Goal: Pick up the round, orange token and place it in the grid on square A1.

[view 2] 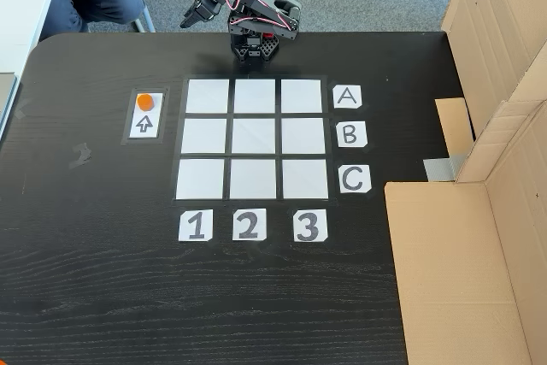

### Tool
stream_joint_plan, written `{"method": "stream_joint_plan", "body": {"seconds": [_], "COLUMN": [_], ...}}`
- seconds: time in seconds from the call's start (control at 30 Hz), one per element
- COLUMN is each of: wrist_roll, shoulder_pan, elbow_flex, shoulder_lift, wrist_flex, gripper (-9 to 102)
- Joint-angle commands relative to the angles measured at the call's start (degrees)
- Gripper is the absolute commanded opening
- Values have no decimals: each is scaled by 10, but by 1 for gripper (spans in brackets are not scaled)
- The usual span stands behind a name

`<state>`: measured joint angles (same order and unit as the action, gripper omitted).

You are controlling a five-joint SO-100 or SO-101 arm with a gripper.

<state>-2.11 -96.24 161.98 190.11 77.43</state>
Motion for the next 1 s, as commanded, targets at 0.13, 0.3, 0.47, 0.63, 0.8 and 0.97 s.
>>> {"method": "stream_joint_plan", "body": {"seconds": [0.13,0.3,0.47,0.63,0.8,0.97], "wrist_roll": [-14,-14,-14,-14,-18,-21], "shoulder_pan": [-4,-4,-4,-4,0,3], "elbow_flex": [-5,-5,-10,-37,-89,-178], "shoulder_lift": [4,4,-11,-43,-123,-233], "wrist_flex": [-27,-27,-29,-33,-33,-29], "gripper": [21,21,22,25,27,27]}}
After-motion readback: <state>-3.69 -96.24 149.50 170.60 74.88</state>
